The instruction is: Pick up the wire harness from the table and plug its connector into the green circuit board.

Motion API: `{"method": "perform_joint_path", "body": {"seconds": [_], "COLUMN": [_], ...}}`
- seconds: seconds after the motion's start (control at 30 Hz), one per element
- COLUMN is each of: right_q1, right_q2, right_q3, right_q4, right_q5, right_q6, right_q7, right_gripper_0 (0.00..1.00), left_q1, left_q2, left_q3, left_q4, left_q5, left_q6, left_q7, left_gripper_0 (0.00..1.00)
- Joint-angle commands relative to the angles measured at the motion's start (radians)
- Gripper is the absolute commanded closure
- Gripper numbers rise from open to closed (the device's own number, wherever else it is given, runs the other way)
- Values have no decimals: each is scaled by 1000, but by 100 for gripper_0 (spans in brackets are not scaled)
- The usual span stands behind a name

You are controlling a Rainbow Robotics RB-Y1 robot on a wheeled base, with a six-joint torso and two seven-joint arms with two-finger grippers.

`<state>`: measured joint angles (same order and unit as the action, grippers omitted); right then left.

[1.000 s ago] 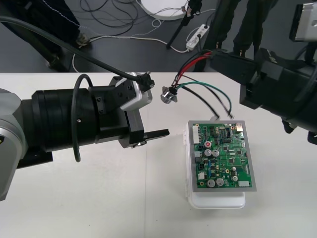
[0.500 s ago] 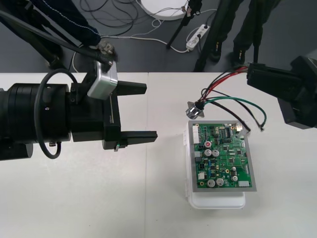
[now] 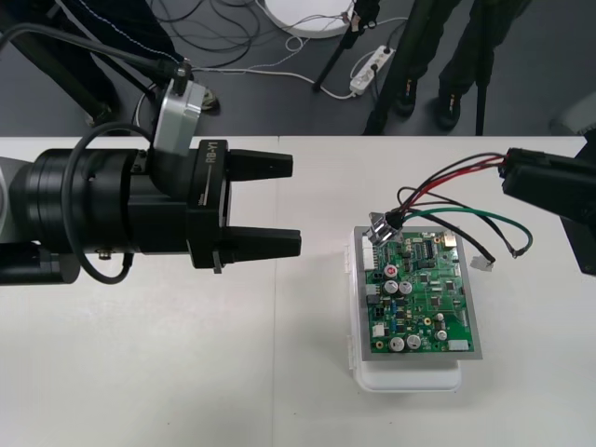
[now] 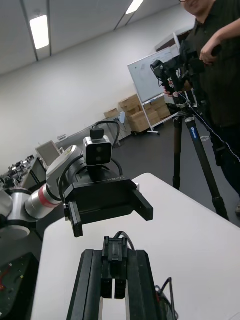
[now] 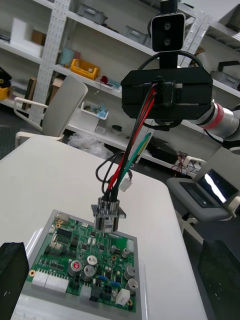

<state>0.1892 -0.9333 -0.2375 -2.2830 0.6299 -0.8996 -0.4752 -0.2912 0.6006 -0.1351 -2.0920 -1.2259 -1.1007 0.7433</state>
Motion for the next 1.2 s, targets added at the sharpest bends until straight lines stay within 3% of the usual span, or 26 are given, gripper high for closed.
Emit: {"method": "perform_joint_path", "body": {"seconds": [0.03,0.53,0.8,1.2], "right_q1": [16,-19,-59,-114], "right_q2": [79,237,251,283], "right_q3": [-60,-49,-23,83], "right_q4": [-23,-12,46,99], "right_q5": [57,166,163,156], "right_q6": [-61,-199,-280,-282], "right_q7": [73,144,184,366], "right_gripper_0": [100,100,100,100], "left_q1": [-71,-74,-86,-109], "left_q2": [2,-42,-78,-114], "left_q3": [-60,-81,-83,-87], "left_q4": [12,15,15,15], "left_q5": [23,49,69,66], "left_q6": [51,51,51,51], "left_q7": [-187,-328,-335,-334], "left_gripper_0": [0,0,0,0]}}
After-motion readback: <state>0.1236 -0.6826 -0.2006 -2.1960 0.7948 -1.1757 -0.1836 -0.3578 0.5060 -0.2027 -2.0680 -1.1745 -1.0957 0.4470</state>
